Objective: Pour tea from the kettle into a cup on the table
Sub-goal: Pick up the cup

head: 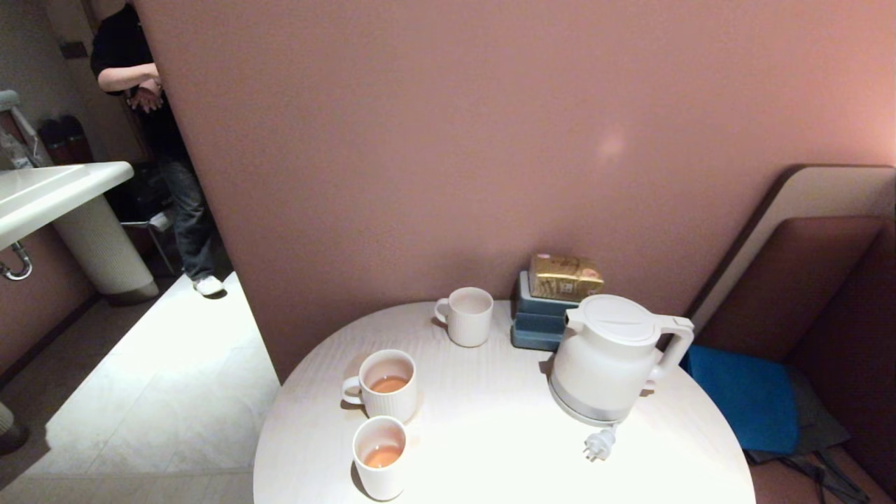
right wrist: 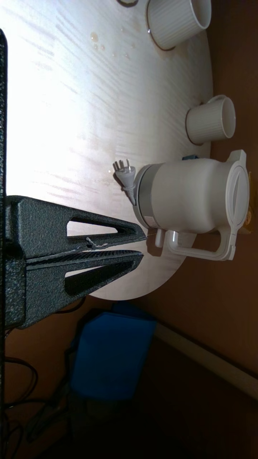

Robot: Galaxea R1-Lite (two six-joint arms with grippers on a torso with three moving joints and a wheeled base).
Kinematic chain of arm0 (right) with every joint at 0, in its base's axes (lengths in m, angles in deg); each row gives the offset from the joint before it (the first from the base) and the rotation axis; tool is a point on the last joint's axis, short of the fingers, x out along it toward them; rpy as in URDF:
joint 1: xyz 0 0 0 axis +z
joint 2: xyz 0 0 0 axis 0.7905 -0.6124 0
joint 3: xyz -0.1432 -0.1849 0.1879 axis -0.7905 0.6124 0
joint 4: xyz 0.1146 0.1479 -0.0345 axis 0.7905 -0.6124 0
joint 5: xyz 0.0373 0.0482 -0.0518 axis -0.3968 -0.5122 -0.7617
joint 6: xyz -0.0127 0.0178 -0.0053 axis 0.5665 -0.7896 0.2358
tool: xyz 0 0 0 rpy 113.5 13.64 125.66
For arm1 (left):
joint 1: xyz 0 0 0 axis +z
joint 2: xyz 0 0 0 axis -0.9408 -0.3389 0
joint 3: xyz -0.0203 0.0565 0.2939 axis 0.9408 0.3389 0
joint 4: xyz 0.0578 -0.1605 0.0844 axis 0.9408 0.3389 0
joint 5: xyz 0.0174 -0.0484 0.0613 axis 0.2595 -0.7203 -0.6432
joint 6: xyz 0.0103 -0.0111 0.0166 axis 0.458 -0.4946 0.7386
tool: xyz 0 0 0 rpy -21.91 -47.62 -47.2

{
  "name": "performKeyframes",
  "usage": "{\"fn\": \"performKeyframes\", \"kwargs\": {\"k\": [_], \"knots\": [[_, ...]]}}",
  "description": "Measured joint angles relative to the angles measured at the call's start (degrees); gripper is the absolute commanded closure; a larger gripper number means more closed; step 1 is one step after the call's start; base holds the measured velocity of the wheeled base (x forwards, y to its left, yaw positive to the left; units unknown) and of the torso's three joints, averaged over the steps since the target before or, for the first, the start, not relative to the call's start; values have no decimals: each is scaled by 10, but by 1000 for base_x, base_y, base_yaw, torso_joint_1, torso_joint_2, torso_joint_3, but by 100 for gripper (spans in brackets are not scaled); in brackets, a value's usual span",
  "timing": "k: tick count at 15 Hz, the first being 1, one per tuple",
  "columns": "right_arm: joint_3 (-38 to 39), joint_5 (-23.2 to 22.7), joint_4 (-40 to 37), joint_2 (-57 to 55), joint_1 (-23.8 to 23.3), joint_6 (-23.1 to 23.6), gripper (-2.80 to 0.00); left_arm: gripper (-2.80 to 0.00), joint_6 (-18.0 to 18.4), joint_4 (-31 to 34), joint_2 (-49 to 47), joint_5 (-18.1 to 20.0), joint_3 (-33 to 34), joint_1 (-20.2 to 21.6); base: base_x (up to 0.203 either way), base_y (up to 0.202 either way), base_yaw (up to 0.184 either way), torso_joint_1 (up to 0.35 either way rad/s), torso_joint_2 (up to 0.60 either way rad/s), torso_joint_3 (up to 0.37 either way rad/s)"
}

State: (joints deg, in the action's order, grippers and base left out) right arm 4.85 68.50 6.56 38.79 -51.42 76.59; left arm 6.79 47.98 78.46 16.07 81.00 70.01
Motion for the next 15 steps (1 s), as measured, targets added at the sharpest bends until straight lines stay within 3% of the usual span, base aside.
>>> {"fn": "performKeyframes", "kwargs": {"k": [7, 15], "knots": [[0, 0, 0, 0, 0, 0, 0, 0, 0, 4, 0, -4, -2, 0, 0, 0, 0, 0, 0, 0], [0, 0, 0, 0, 0, 0, 0, 0, -2, 17, -44, -4, -67, 1, 0, 0, 0, 0, 0, 0]]}}
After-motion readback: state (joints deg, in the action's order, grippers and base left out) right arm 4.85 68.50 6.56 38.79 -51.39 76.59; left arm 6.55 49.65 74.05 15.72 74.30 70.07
